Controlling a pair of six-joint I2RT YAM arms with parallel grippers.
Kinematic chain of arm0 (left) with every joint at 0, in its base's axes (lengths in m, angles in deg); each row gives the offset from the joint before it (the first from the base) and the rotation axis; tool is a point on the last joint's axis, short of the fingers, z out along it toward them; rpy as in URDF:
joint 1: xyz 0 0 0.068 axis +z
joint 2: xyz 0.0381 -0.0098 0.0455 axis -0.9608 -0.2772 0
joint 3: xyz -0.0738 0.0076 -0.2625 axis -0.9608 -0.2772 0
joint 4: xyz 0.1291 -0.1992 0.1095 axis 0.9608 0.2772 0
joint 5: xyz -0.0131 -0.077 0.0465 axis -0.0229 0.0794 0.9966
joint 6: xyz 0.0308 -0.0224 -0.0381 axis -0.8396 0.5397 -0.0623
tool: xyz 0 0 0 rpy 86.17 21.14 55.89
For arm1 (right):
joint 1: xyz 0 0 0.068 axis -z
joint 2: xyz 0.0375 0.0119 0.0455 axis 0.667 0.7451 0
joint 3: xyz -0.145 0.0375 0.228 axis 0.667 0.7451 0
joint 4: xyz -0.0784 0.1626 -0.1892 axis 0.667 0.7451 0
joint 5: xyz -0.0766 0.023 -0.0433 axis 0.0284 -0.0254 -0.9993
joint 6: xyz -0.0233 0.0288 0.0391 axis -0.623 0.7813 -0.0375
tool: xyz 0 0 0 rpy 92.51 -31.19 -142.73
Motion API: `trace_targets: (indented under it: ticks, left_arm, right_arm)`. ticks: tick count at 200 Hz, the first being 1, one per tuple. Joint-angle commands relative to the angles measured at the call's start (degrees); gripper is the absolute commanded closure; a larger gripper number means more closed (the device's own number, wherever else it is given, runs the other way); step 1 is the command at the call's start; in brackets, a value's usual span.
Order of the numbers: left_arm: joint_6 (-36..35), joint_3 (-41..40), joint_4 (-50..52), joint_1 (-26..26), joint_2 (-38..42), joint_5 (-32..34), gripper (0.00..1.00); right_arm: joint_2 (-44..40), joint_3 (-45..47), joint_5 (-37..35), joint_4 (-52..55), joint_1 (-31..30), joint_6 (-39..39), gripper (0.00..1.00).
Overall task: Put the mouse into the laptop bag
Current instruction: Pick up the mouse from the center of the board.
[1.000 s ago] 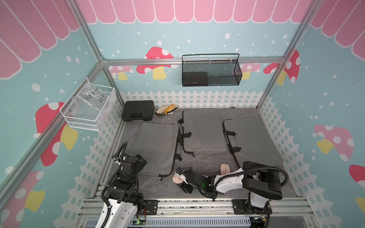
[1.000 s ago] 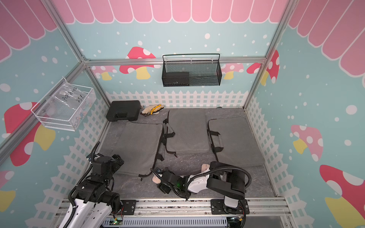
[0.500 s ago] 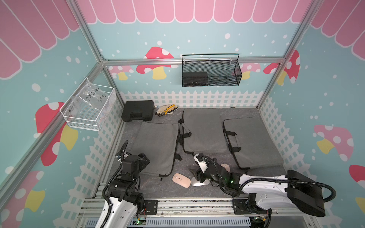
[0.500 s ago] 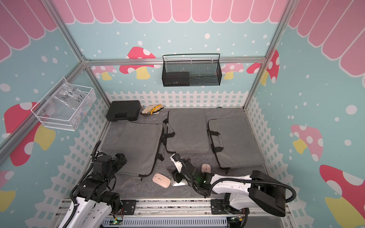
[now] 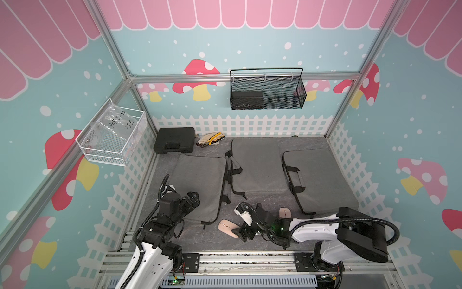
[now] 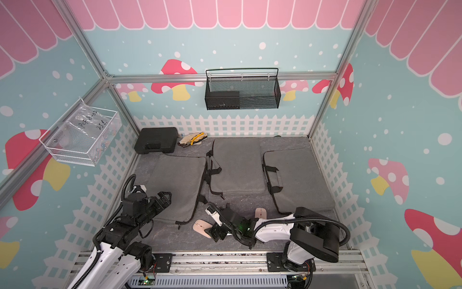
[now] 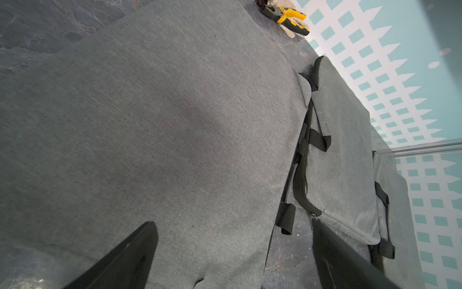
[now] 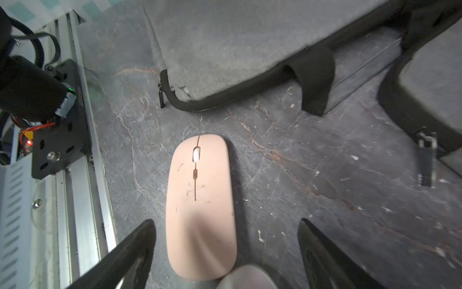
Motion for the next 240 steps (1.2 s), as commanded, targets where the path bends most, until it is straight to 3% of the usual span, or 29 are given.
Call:
trace_targets:
  ticks: [1, 75, 110, 145, 240]
  left_arm:
    - [-0.83, 0.22, -1.36, -0.39, -0.33, 0.53, 0.0]
    - [-1.0, 0.61, -1.63, -0.39, -1.6, 1.13, 0.0]
    - [-1.4, 0.88, -0.75, -0.39, -1.49, 1.66, 0.0]
    - [-0.73, 0.53, -0.77, -0.39, -0.68, 1.25, 0.0]
    - [-1.13, 1.33, -1.46, -0.39, -0.43, -1.54, 0.0]
  right_arm:
    - [3.03, -1.54, 1.25, 0.77, -0.77, -0.46, 0.08]
    - [15.78, -10.88, 0.77, 5.77, -4.99, -1.9, 0.12]
    - [19.12, -13.15, -1.79, 9.13, -5.27, -2.02, 0.23]
    - [18.18, -13.2, -4.58, 12.36, -5.27, -2.18, 0.34]
    - [12.52, -11.22, -8.01, 11.47, -5.18, -2.11, 0.5]
